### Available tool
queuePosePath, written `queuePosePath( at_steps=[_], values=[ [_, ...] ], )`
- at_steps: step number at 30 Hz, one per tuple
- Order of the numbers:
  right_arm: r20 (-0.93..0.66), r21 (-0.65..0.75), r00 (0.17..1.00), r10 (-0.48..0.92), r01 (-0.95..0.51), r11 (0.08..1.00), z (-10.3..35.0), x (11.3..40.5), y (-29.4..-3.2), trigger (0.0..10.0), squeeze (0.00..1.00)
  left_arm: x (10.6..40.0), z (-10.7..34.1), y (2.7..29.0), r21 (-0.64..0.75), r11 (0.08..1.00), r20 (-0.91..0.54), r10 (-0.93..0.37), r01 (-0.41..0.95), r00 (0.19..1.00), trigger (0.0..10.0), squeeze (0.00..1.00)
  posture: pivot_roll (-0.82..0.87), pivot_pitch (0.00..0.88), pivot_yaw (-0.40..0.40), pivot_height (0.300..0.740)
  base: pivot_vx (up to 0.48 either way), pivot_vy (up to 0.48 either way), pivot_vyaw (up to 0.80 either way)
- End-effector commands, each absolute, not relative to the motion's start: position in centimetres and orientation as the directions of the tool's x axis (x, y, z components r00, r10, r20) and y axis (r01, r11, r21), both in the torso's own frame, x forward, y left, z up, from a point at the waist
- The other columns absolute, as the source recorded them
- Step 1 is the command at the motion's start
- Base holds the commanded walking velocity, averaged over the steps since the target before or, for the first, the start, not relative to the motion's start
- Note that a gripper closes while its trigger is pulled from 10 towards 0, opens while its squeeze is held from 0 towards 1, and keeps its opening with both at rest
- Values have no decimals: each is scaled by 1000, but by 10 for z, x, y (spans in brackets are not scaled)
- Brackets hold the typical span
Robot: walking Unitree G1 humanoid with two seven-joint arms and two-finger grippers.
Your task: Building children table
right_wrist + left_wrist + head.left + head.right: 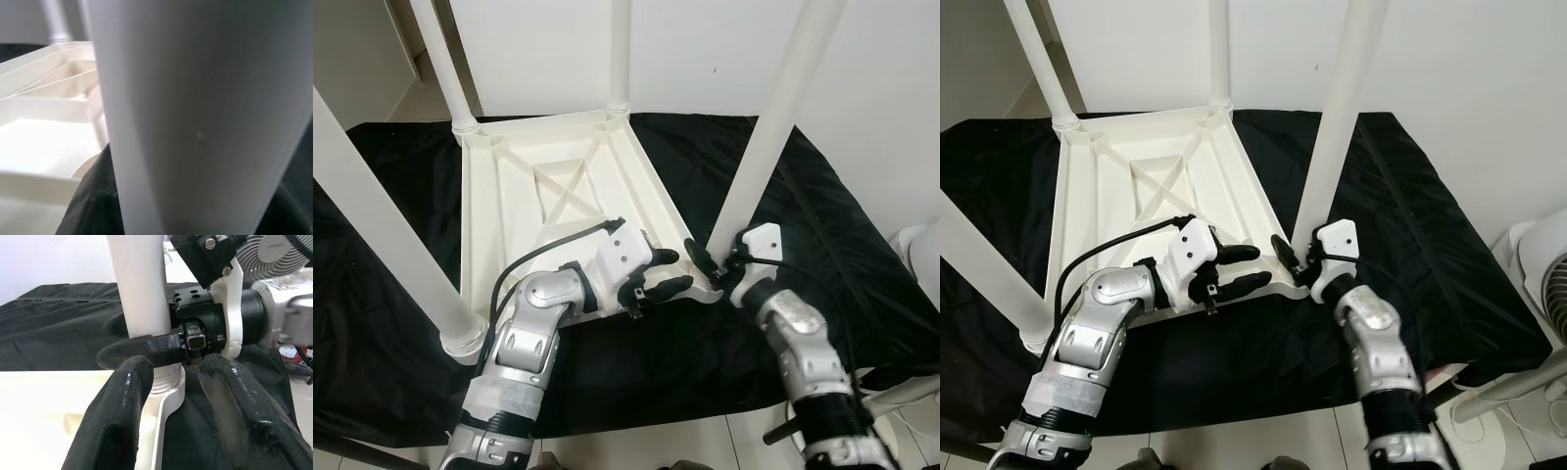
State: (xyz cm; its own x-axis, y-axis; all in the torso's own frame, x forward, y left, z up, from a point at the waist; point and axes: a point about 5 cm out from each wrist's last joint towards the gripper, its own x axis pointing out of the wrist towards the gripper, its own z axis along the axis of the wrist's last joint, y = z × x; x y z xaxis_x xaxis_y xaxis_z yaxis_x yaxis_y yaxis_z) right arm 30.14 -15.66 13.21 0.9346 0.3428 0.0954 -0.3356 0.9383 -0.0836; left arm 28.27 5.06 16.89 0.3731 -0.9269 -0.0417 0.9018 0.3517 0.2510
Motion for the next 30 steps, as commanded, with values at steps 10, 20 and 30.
queuePosePath(
  at_steps=[10,20,30],
  values=[
    [87,14,996,28,-29,999,127,287,-132,10000,0,293,169,57,234,526,-7,-840,818,542,10000,0,-90,42,17,740,0,0,0],
    [86,40,996,21,-25,999,133,286,-129,10000,1000,291,169,59,234,521,-13,-842,821,539,10000,0,-94,50,29,740,0,0,0],
    [112,-1,976,189,-190,982,143,283,-137,10000,129,288,168,56,231,512,-19,-848,828,530,10000,0,-94,55,27,740,0,0,0]
  ],
)
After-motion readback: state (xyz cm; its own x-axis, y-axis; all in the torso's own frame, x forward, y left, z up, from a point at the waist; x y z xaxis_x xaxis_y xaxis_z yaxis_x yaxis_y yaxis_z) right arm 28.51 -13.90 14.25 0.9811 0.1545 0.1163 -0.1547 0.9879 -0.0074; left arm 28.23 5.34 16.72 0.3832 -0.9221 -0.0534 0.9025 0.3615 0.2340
